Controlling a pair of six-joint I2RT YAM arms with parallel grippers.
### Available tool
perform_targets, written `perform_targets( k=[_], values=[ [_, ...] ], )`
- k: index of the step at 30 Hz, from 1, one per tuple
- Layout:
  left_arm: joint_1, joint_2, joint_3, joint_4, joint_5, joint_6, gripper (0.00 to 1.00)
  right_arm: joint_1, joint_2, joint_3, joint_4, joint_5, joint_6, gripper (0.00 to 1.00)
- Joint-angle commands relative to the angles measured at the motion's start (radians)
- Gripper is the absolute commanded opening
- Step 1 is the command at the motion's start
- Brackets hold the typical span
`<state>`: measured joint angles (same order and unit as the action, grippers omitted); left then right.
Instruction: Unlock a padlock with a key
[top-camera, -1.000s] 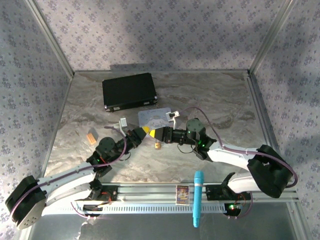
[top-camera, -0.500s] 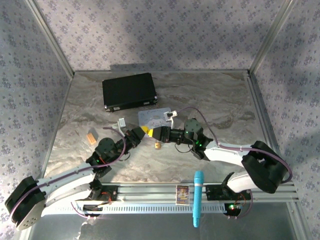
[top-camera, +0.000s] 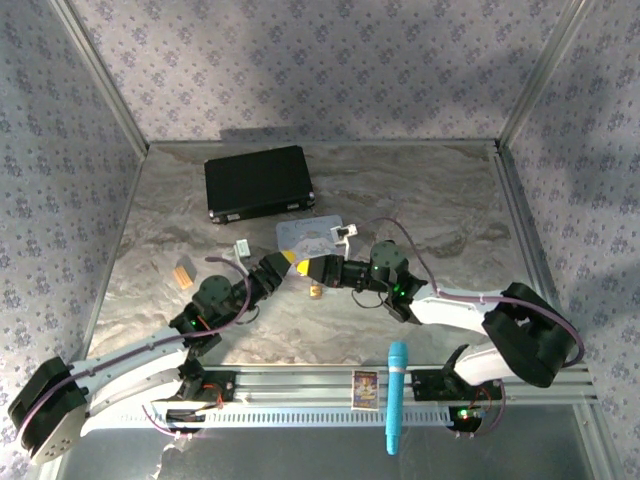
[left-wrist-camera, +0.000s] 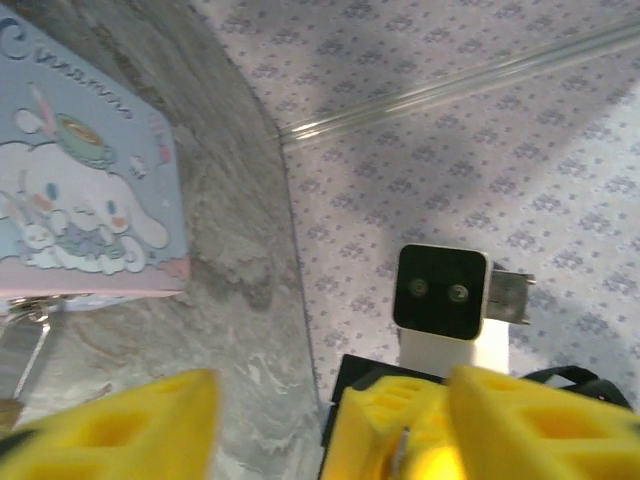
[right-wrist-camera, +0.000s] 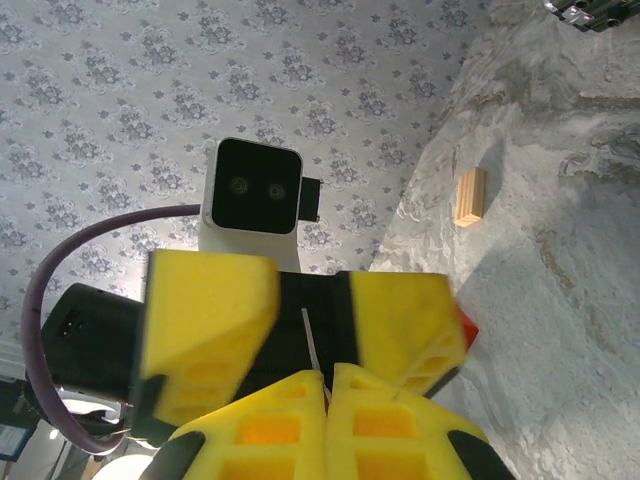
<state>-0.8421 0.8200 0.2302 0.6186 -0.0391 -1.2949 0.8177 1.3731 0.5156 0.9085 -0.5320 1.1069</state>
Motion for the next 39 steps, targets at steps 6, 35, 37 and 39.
perform_targets(
  k=[6,35,37,39],
  values=[
    [0.011,-0.033,0.146,-0.434,-0.082,0.126,1.0,-0.056,-0.174,-0.055,-0.357,0.093,-0.11,0.0],
    [-0.025,0.713,0.406,-0.362,0.099,0.512,0.58,-0.168,-0.312,-0.123,-0.783,0.21,-0.204,0.0],
    [-0.026,0.732,0.401,-0.347,0.093,0.512,0.58,-0.168,-0.308,-0.122,-0.783,0.211,-0.208,0.0],
    [-0.028,0.756,0.402,-0.34,0.085,0.507,0.57,-0.17,-0.3,-0.123,-0.777,0.21,-0.207,0.0]
  ],
)
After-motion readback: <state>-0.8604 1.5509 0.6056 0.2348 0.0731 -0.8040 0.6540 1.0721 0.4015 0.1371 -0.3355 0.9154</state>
